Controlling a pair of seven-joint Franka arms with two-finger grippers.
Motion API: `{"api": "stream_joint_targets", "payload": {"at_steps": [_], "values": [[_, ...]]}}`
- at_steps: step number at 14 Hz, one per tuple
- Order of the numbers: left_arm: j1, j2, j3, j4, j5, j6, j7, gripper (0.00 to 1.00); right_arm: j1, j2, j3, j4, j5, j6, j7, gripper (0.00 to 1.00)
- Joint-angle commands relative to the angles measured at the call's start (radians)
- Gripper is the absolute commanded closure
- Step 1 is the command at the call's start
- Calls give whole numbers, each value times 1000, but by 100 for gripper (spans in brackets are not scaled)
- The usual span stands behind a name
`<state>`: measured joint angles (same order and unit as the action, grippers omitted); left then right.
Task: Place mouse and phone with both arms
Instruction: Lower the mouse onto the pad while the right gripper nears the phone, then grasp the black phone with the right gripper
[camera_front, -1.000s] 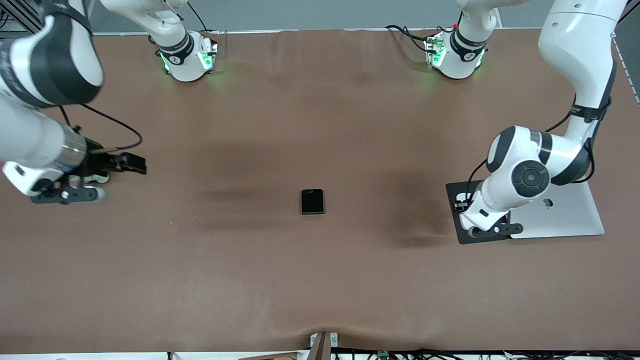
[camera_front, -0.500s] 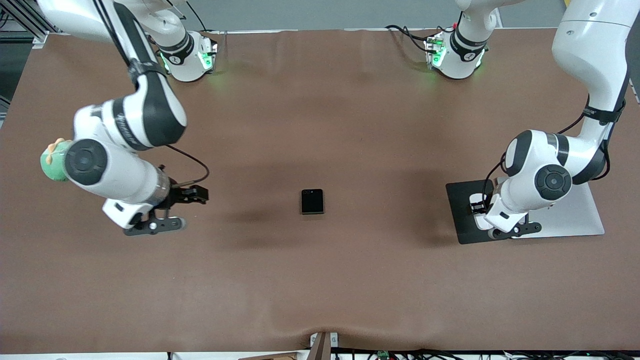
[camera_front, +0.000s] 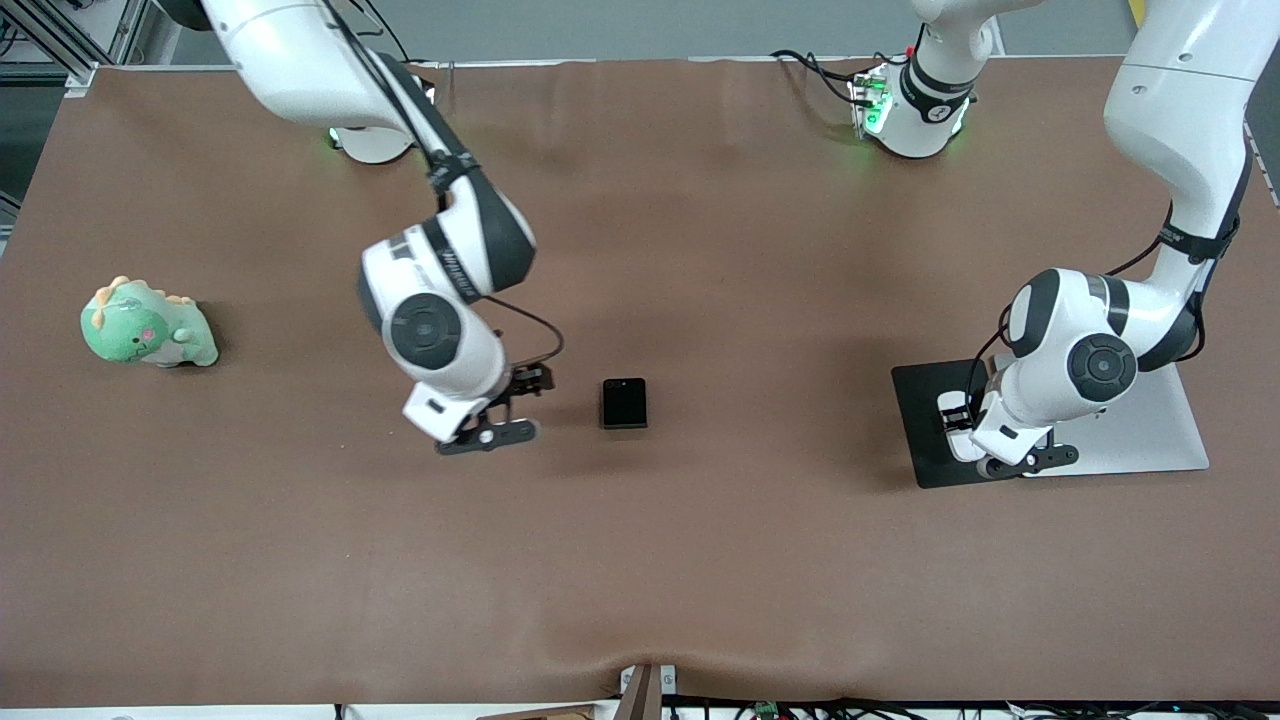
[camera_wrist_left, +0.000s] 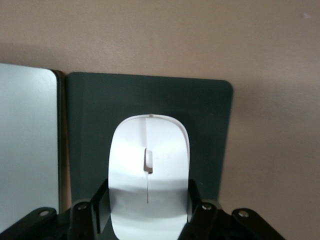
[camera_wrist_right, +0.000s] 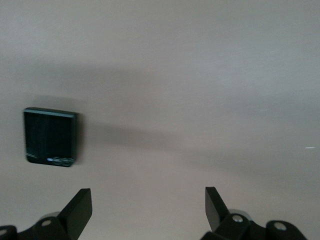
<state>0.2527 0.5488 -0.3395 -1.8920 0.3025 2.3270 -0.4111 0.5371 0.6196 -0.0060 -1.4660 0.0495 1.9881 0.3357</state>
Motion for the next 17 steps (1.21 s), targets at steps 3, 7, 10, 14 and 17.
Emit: {"api": "stream_joint_targets", "payload": {"at_steps": [3,7,10,14,17], "values": [[23,17,-9,-13,41,38,6,50,95,112,-11,50,0,173,87,0],[20,31,-10,-13,41,38,8,49,147,150,-9,53,3,192,111,0],[19,37,-10,-9,52,40,8,49,173,189,-11,53,0,305,154,0],[7,51,-12,1,52,40,8,49,190,248,-12,78,-10,393,227,0],[2,52,-12,2,55,40,8,46,188,262,-14,90,-13,393,226,0]]}}
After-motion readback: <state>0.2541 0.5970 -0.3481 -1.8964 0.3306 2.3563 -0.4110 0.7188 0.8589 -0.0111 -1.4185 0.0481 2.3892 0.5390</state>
